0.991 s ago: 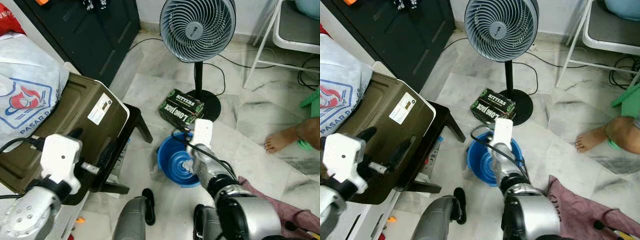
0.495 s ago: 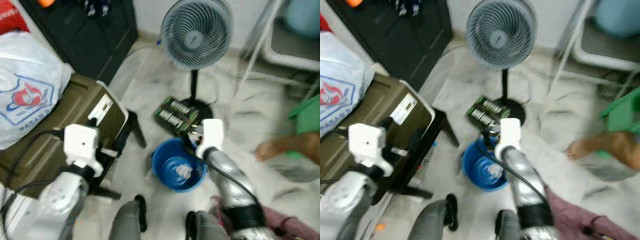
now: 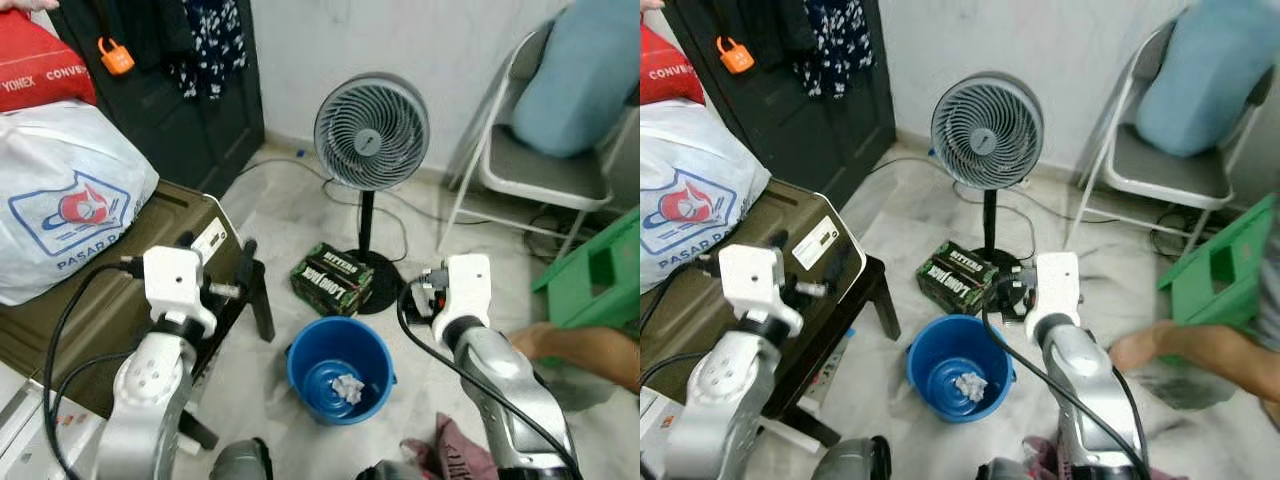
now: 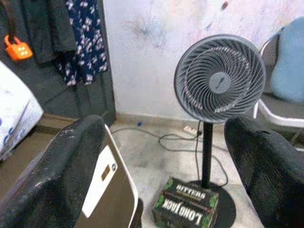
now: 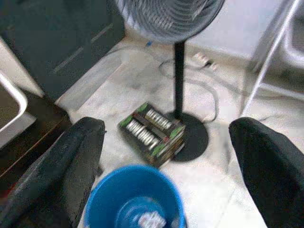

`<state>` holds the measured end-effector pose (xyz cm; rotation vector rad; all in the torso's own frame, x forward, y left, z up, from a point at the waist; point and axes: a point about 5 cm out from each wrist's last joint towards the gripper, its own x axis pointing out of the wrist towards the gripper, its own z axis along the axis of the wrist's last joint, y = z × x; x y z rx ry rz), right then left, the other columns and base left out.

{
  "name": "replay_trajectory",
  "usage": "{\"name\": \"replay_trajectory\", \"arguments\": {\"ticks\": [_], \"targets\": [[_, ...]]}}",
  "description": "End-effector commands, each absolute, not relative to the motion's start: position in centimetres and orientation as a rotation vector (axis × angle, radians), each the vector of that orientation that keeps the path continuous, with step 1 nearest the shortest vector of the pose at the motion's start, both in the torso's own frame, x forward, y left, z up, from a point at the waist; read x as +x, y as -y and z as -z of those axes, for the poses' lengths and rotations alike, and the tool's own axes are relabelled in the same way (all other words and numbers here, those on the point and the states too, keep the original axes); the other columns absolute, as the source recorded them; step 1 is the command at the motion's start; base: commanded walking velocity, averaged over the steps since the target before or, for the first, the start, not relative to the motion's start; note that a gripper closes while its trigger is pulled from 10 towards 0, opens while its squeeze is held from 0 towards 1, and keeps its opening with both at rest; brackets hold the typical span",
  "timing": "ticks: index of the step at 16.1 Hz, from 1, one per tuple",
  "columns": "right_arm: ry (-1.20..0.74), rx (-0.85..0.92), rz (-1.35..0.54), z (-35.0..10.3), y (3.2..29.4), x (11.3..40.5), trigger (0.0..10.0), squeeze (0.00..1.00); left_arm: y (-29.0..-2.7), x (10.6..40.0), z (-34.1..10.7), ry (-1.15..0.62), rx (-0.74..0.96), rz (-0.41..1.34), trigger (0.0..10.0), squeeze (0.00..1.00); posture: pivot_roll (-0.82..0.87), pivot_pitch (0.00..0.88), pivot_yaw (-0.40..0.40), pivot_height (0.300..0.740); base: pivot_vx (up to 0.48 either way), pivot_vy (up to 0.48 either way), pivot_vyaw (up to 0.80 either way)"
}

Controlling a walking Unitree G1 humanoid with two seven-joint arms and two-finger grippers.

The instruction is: Clean up the room

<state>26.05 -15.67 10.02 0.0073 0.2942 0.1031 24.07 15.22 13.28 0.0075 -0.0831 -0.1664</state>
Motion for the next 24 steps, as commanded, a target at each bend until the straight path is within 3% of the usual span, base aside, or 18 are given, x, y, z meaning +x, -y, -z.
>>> {"name": "replay_trajectory", "arguments": {"ticks": [1,2,4,6,9,15,24], "targets": [[-0.257,-0.002,-0.043,-10.6,16.2,26.9,10.0,0.0,-15.4,24.5,-13.4,0.107,0.011,0.143,10.0,0.0,-0.05,0.0,-0.007,0.74,0.0,0.0,0.0],[-0.136,-0.124,-0.019,-11.8,16.2,27.5,10.0,0.0,-15.6,24.6,-13.6,0.128,-0.004,0.117,10.0,0.0,-0.05,0.0,0.001,0.74,0.0,0.0,0.0],[-0.078,-0.05,-0.045,-12.5,15.7,27.2,10.0,0.0,-16.0,24.5,-13.4,0.138,0.003,0.097,10.0,0.0,-0.05,0.0,0.008,0.74,0.0,0.0,0.0],[-0.018,-0.033,0.038,-12.6,17.1,26.2,10.0,0.0,-16.7,24.2,-13.1,0.171,0.055,0.029,10.0,0.0,-0.06,0.0,0.023,0.74,0.0,0.0,0.0],[0.038,-0.122,-0.011,-11.9,16.4,25.1,10.0,0.0,-16.5,23.7,-12.3,0.151,0.027,0.058,10.0,0.0,-0.06,0.0,0.049,0.74,0.0,0.0,0.0],[0.06,-0.141,-0.034,-11.6,15.8,25.8,10.0,0.0,-16.5,23.9,-11.7,0.135,0.003,0.079,10.0,0.0,-0.06,0.0,0.049,0.74,0.0,0.0,0.0],[0.076,-0.174,-0.047,-11.7,15.9,25.5,10.0,0.0,-16.9,24.7,-11.5,0.097,0.059,0.027,10.0,0.0,-0.09,0.0,0.051,0.74,0.0,0.0,0.8]]}}
